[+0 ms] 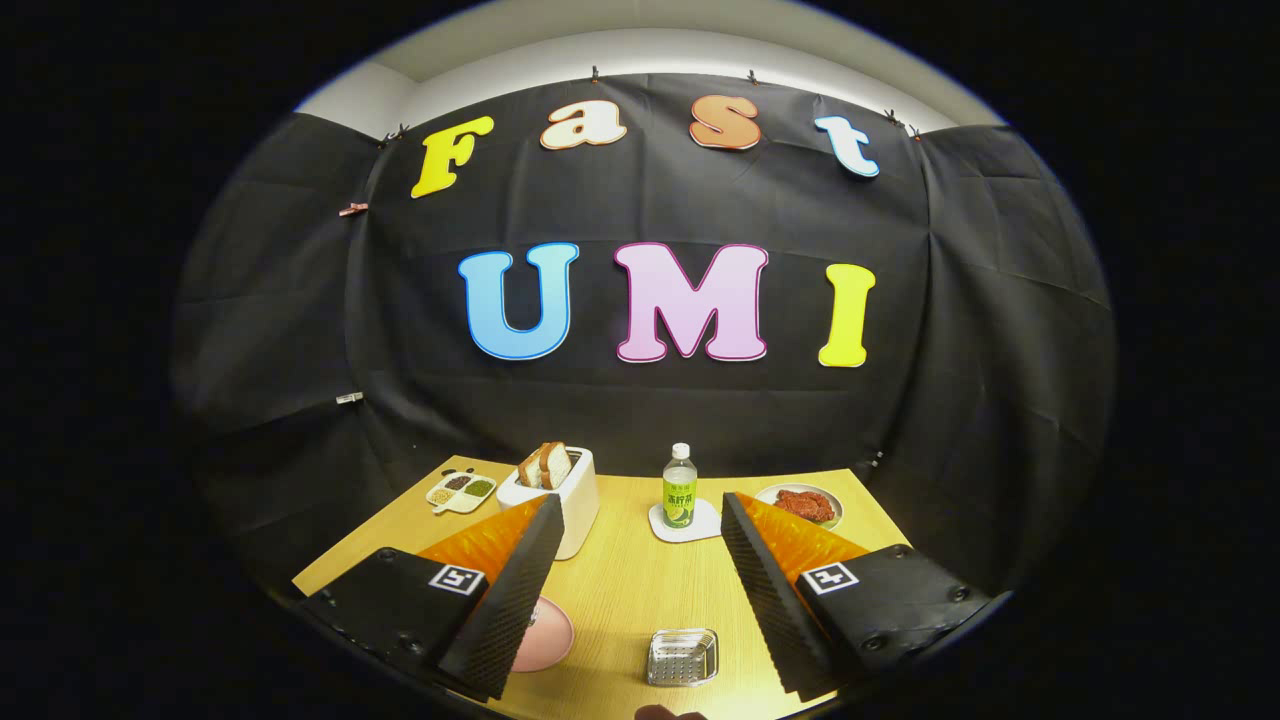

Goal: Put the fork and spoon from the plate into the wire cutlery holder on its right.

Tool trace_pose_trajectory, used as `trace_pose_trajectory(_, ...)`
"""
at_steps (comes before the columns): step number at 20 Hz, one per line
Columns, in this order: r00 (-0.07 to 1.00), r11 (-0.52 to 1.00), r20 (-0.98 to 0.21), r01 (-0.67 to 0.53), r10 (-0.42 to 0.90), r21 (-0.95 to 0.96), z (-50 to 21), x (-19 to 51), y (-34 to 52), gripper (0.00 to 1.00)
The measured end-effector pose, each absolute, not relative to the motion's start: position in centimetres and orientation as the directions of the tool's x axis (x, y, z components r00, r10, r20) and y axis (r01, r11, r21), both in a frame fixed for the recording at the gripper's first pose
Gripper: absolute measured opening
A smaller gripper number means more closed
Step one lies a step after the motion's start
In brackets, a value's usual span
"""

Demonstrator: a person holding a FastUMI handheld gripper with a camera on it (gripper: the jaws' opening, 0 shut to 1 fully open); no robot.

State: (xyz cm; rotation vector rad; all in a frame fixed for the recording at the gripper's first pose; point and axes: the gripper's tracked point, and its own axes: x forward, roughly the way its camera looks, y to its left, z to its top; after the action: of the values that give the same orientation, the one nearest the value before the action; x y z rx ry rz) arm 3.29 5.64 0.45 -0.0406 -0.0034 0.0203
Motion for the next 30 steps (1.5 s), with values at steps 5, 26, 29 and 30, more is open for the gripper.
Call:
trace_pose_trajectory(5,1.0,1.0,-0.003,0.005,-0.005,-0.03,-0.2,3.6,6.1,0.99)
trace_pose_trajectory(26,0.738,0.982,-0.665,-0.186,0.117,-0.032,-25.2,7.4,18.7,1.0)
trace_pose_trajectory(29,0.654,0.976,-0.748,-0.214,0.112,-0.041,-28.9,7.5,19.7,1.0)
trace_pose_trajectory(30,0.628,0.976,-0.77,-0.215,0.113,-0.032,-29.7,7.6,20.2,1.0)
